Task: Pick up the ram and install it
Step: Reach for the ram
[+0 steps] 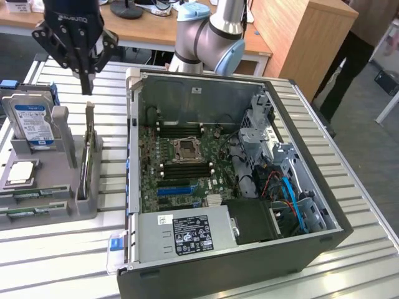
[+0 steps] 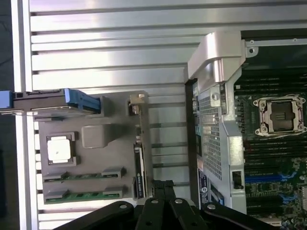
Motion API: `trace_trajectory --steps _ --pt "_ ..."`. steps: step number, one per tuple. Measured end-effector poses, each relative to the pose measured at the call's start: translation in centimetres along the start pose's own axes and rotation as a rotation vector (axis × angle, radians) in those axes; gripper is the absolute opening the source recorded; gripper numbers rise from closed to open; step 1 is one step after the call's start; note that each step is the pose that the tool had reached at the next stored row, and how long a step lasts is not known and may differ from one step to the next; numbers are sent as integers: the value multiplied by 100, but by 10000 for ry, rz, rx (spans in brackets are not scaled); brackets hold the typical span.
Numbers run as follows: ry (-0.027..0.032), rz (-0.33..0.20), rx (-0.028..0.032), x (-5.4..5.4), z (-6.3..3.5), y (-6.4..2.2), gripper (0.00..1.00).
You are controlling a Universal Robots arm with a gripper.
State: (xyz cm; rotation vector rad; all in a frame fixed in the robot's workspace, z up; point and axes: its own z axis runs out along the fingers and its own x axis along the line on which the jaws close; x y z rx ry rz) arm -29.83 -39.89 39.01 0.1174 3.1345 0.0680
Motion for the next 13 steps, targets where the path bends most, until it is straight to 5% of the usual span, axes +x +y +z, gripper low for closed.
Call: trace_trajectory --steps 13 --pt "109 5 10 499 8 -38 11"
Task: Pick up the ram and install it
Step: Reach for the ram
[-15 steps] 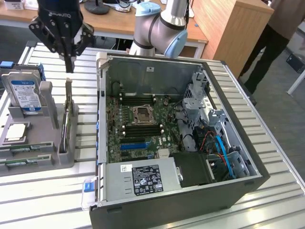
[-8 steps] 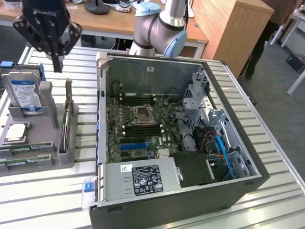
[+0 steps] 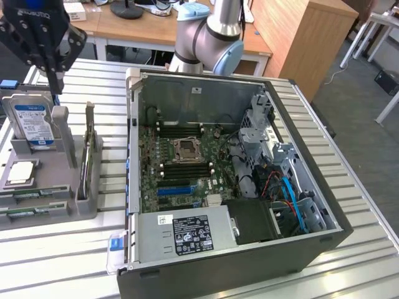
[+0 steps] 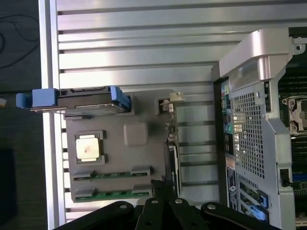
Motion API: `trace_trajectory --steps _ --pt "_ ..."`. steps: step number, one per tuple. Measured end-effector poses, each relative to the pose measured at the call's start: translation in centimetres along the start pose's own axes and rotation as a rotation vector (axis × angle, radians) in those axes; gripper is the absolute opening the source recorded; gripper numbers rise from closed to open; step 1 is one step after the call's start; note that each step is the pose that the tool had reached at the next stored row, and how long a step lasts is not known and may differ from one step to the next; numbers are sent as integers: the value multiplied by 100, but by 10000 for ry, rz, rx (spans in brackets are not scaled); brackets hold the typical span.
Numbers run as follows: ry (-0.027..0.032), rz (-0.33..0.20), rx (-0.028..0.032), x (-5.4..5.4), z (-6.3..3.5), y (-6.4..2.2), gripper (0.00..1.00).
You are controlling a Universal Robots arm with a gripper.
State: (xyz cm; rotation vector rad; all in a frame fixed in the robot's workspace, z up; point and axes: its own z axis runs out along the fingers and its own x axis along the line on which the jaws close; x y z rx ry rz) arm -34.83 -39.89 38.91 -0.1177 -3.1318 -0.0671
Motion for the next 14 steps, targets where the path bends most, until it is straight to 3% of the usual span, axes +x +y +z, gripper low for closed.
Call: trace_trajectory --steps 14 --pt "134 -6 35 432 19 -33 11"
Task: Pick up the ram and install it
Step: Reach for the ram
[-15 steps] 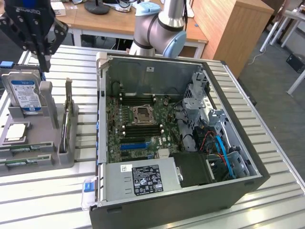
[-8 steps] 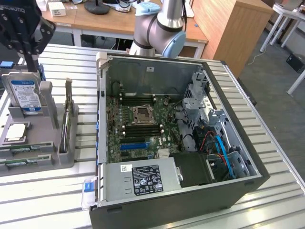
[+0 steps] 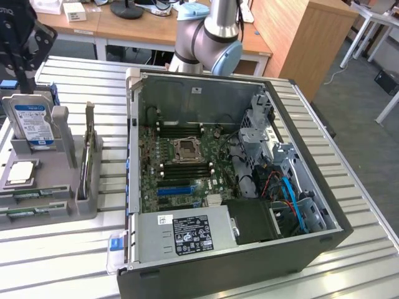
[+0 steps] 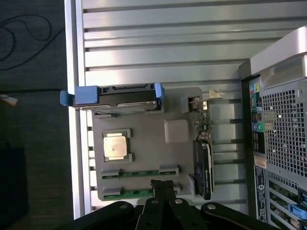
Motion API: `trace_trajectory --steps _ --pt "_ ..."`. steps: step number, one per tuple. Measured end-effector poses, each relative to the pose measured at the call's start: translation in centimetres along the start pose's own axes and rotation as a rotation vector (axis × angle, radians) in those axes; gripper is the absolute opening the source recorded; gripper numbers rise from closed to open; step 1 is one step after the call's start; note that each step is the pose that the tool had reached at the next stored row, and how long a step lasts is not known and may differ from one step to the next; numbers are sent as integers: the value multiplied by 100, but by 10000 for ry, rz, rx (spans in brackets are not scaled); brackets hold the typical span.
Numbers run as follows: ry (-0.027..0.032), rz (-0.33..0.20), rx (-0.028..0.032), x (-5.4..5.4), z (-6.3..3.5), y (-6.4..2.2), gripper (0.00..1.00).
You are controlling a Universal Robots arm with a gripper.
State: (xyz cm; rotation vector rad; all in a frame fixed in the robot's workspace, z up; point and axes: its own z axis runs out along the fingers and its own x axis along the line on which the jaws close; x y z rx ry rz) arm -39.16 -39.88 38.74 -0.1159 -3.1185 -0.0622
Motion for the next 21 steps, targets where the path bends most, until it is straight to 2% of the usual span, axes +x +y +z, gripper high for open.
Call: trace_trajectory --steps 5,12,21 --pt "100 3 7 139 12 -11 11" --pt "202 7 16 213 19 -17 11" --pt "205 9 15 218 19 -25 11"
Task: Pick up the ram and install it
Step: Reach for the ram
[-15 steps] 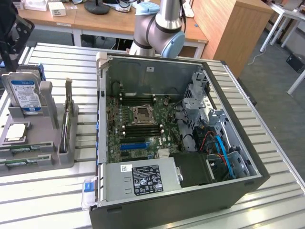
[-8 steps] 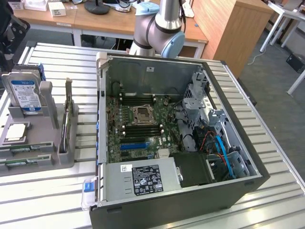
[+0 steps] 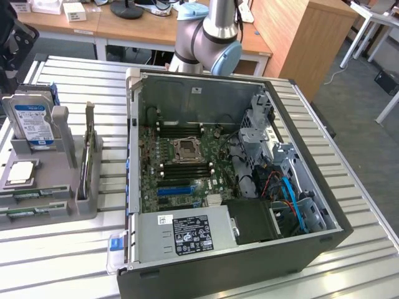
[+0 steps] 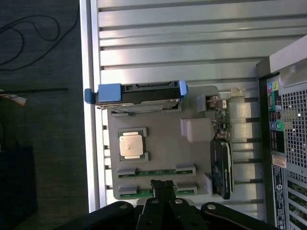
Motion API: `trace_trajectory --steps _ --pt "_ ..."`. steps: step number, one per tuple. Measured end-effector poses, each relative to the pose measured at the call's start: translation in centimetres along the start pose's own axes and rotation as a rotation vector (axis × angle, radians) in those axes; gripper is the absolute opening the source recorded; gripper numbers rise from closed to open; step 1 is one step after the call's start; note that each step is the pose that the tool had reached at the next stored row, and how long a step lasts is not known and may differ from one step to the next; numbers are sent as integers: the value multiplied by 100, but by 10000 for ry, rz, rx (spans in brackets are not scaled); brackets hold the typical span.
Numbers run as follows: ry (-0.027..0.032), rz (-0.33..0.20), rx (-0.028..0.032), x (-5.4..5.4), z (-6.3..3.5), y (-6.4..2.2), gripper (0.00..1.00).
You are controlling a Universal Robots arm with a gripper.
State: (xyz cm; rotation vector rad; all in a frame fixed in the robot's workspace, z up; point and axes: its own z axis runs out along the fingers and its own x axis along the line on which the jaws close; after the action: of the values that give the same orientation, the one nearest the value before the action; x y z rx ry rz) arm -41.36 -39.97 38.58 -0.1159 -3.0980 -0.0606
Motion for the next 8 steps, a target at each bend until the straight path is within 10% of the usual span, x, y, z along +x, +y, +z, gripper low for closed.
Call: trace_trajectory --steps 8 --pt "0 -1 0 -17 -8 -199 11"
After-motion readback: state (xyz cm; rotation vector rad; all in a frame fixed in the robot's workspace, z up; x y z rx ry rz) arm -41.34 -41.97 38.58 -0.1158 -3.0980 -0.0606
